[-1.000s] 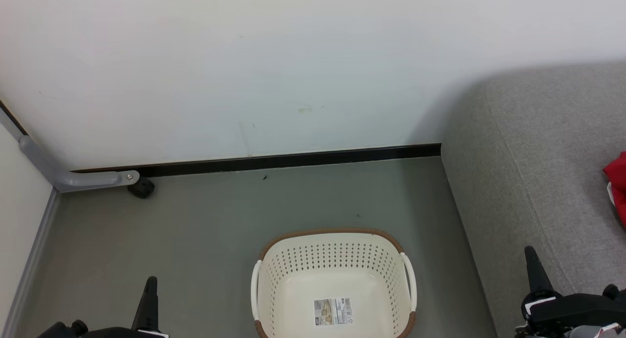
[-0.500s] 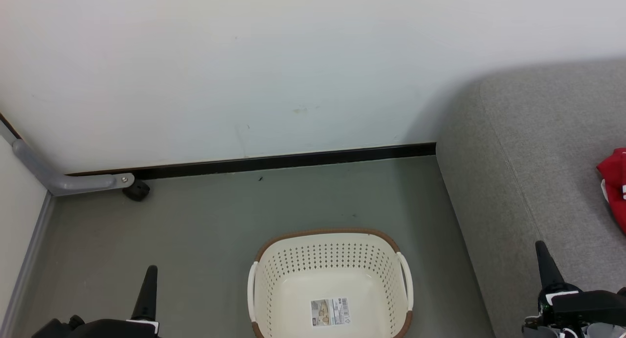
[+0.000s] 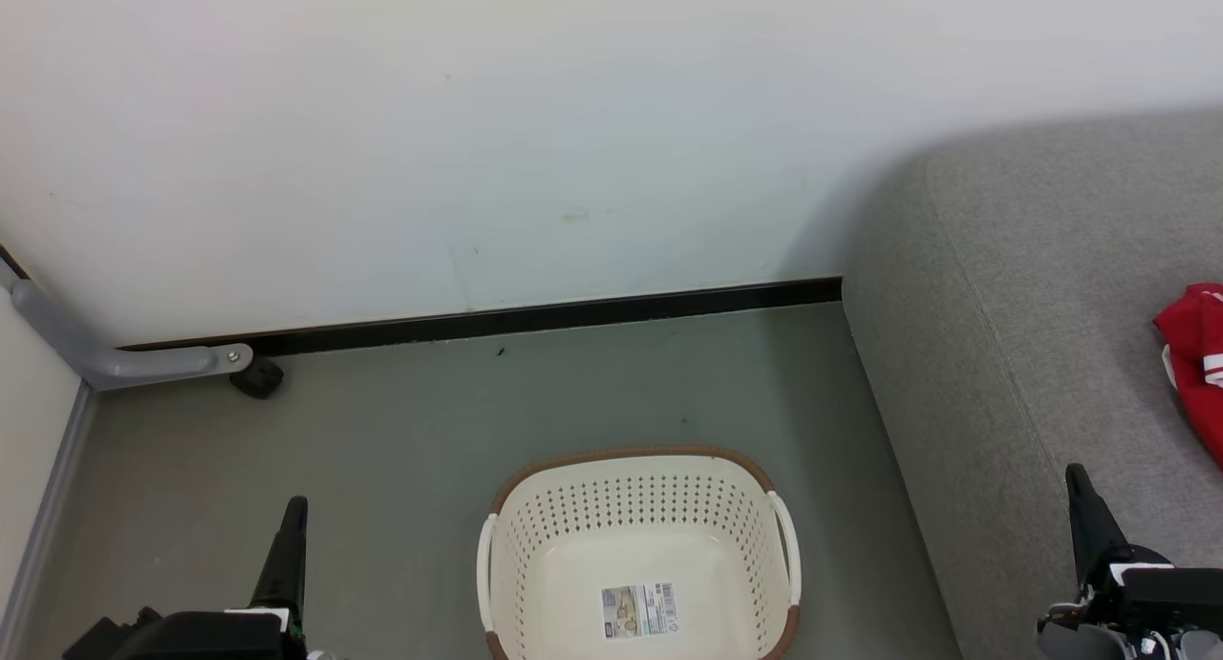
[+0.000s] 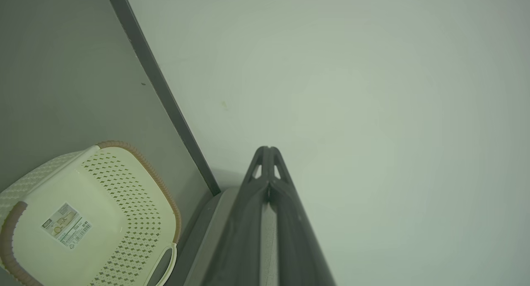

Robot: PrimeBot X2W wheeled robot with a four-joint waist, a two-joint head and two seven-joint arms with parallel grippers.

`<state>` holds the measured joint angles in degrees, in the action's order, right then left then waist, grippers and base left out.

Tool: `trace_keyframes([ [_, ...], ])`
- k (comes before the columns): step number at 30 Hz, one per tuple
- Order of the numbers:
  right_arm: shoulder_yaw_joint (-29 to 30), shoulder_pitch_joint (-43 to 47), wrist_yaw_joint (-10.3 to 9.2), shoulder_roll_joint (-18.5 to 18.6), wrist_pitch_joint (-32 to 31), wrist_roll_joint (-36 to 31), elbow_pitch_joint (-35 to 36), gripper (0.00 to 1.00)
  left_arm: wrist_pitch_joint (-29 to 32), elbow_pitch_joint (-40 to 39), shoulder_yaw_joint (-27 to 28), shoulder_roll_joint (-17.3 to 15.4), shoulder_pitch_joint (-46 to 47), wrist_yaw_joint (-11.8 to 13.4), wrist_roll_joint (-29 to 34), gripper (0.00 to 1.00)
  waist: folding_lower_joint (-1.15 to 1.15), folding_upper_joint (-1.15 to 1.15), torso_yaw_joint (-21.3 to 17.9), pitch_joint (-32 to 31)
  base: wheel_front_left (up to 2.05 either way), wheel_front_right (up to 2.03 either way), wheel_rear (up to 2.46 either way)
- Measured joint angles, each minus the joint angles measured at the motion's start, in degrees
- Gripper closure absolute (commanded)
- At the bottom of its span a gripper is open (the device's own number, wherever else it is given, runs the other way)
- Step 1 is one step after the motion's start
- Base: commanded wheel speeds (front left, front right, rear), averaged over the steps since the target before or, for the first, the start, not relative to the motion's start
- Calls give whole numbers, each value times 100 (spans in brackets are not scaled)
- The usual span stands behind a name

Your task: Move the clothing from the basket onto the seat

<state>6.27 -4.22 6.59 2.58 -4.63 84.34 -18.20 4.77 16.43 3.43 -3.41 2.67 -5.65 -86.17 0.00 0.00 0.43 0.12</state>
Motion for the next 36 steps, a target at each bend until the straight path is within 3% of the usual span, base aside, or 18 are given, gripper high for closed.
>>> trace_keyframes([
  [8,155,-27,5,-7,-183,695,64,100,154,48,146,91,122,-98,-466,100,-1,1,-44,-1,0,0,0],
  [36,159,-27,5,-10,-186,699,74,100,169,59,153,99,158,-99,-546,100,-1,1,-44,-1,0,0,0],
])
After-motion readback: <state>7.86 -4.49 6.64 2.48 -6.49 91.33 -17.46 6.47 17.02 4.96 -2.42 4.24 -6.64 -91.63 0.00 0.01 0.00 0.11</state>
